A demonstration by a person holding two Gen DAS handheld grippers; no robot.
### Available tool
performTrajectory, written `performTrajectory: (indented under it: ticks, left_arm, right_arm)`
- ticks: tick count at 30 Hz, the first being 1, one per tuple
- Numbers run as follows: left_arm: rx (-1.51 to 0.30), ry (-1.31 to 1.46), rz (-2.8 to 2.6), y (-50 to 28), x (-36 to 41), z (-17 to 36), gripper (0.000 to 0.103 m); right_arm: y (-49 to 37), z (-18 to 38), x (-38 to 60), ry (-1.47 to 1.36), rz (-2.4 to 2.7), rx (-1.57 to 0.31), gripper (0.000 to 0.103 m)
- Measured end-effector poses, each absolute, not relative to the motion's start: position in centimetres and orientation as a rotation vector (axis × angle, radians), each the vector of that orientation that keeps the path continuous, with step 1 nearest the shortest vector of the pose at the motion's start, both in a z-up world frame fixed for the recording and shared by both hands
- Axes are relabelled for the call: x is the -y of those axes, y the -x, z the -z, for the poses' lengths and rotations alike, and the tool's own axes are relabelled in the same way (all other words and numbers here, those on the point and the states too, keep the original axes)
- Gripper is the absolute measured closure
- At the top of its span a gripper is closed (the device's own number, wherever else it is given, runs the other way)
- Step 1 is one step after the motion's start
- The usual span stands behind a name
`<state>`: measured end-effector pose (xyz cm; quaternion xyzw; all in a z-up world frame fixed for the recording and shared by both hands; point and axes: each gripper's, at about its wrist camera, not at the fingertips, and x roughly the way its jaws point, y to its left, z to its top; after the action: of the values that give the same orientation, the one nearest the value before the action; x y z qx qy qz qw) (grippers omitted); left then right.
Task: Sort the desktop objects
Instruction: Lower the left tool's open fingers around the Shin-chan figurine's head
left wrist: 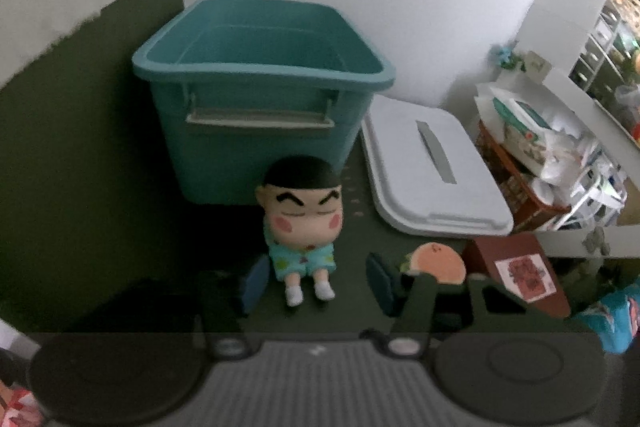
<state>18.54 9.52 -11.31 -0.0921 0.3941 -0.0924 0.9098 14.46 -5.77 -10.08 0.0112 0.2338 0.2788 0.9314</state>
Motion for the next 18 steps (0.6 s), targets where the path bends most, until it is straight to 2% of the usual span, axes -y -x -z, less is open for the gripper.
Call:
performTrajectory:
  ticks: [4, 6, 10, 15, 16, 18]
  left_arm:
    - [-0.81, 0.209, 0.173, -19.2, -10.0, 11.9, 0.046]
    - [-0.816, 0.216, 0.169, -19.4, -10.1, 12.3, 0.046]
    - [-0.821, 0.221, 0.169, -19.7, -10.1, 12.6, 0.046]
    - [-0.813, 0.227, 0.163, -19.7, -10.2, 12.6, 0.046]
    - [-0.811, 0.226, 0.161, -19.7, -10.2, 12.6, 0.046]
    - [-0.807, 0.223, 0.163, -19.7, -10.4, 12.6, 0.046]
  right_arm:
    - [-16.1, 10.5, 5.0, -0.043, -0.558, -0.493, 0.069]
    - [-16.9, 10.6, 4.7, -0.056, -0.551, -0.502, 0.074]
    - [-18.2, 10.9, 4.3, -0.087, -0.544, -0.524, 0.078]
    - [-18.6, 11.2, 3.6, -0.094, -0.56, -0.537, 0.078]
    - [-18.7, 11.3, 3.5, -0.095, -0.558, -0.544, 0.08]
    - [-19.1, 11.7, 3.3, -0.091, -0.551, -0.559, 0.093]
